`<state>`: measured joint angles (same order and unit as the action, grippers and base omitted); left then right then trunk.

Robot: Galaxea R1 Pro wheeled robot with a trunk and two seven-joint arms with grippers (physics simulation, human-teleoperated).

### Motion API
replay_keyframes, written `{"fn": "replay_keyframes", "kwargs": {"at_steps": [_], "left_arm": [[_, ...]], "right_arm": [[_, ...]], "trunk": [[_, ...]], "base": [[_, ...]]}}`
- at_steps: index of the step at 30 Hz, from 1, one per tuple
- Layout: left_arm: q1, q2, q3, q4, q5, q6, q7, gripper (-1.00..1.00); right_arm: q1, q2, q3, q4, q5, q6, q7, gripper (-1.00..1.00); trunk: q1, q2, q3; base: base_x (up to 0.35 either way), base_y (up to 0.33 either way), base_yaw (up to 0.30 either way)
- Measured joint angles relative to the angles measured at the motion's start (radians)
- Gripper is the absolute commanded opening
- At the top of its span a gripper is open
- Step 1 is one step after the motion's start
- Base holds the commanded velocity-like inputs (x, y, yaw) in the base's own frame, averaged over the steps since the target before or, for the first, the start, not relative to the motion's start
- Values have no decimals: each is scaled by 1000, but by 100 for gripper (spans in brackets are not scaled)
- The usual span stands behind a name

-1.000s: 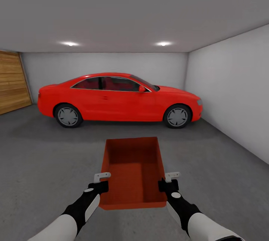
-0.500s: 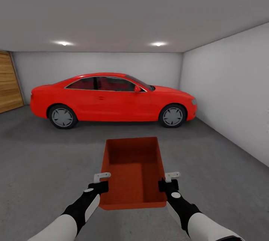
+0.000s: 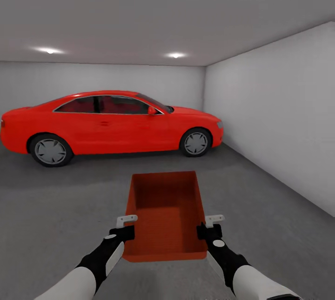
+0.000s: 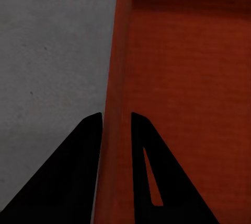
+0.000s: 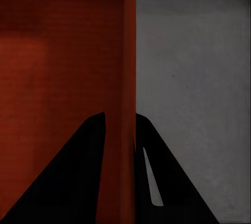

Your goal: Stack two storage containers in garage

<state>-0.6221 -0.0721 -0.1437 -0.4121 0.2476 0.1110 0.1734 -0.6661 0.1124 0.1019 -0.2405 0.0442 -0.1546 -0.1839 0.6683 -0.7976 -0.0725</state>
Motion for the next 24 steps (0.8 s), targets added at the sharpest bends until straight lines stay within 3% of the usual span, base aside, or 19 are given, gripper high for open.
{"fn": "replay_keyframes", "kwargs": {"at_steps": [8,17,24], "left_arm": [[0,-2,2,-1,-3,0,1,-100],[0,-2,1,1,-2,2,1,-100],[1,-1,4,0,-19,28,1,-100]], "right_arm": [[0,-3,0,0,-2,0,3,-100],[0,-2,1,3,-3,0,3,-100],[0,0,15,25,-34,1,-2,-100]], "trunk": [[0,0,0],[-1,0,0],[-1,0,0]], "base": [[67,0,-286],[307,0,-286],[321,0,-286]]}}
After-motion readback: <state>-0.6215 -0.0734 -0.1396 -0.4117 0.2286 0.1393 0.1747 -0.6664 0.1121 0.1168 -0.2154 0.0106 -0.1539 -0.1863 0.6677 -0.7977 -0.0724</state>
